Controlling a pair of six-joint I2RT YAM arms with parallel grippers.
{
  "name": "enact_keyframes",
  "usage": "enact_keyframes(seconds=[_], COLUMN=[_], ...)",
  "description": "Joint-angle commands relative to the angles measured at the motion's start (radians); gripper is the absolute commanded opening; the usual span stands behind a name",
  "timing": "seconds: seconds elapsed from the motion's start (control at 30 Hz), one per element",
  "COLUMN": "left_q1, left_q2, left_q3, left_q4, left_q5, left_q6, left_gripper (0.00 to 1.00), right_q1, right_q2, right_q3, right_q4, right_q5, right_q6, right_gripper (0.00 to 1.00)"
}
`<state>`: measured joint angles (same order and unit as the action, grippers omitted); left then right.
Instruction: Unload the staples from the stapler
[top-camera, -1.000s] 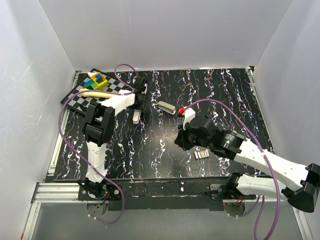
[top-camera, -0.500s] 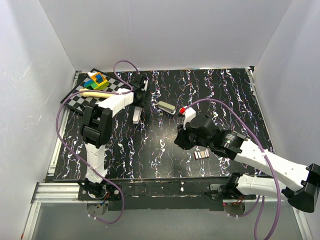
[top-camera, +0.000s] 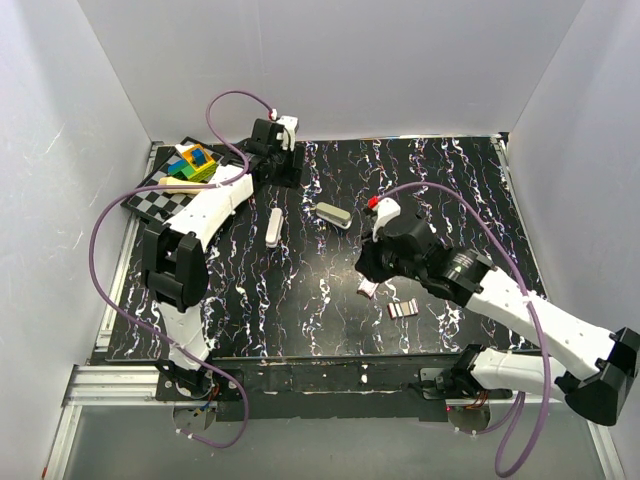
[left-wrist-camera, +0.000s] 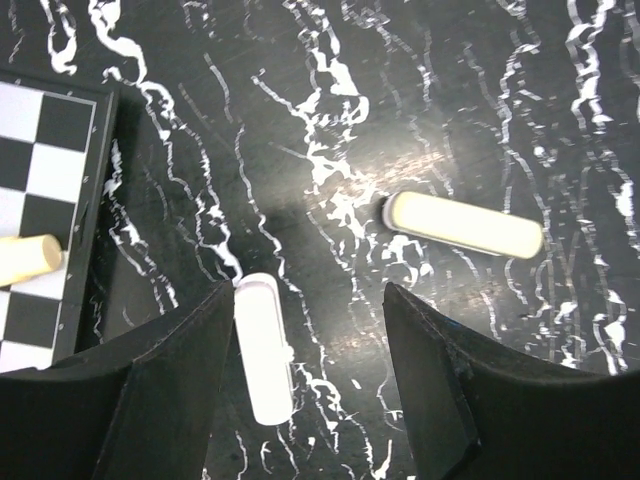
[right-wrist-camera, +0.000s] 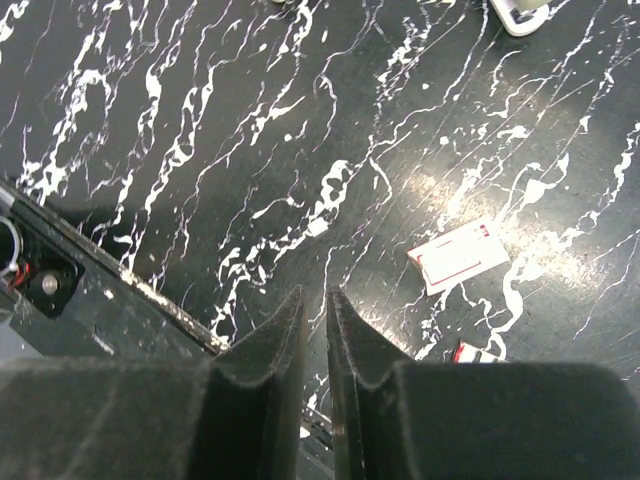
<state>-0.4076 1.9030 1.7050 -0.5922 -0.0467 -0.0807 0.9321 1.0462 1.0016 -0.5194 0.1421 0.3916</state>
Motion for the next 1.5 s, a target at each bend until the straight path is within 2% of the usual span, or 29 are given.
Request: enact_keyframes(seconds=[0.0, 0.17, 0.47, 0.93, 1.27, 1.47], left_q1=[0.004, 0.003, -0.013, -0.048, -0.069, -0.077], left_q2=[0.011, 0.096, 0.269, 0.442, 0.507, 0.527], left_q3=[0.088, 0.191, 0.361, 0.432, 0.443, 0.435], left_q4=[-0.011, -0.012, -0.006, 0.046, 0.055, 0.052], left_q5=[0.094, 0.137, 0.171, 0.232, 0.257, 0.248], left_q6=[-0.054, -0.097, -0.169, -0.208, -0.217, -0.215], left_gripper=[0.60, 0.56, 0.35, 0.26, 0.08, 0.05], right_q1=[-0.079, -0.171, -0.219, -0.296, -0.320, -0.335], right_q2=[0.060, 0.138, 0.305, 0.618, 0.762, 0.827], right_q3=[0.074, 0.104, 0.163, 0.281, 0.356, 0.404], right_q4=[0.009, 0.039, 0.107, 0.202, 0.237, 0.220], right_q5=[-0.056, -0.121, -0.085, -0.136, -0.171, -0.161], right_q6=[0.027, 0.053, 0.087, 0.165, 0.216, 0.230], right_gripper=[0.17, 0.01, 0.01, 0.01, 0.01, 0.01])
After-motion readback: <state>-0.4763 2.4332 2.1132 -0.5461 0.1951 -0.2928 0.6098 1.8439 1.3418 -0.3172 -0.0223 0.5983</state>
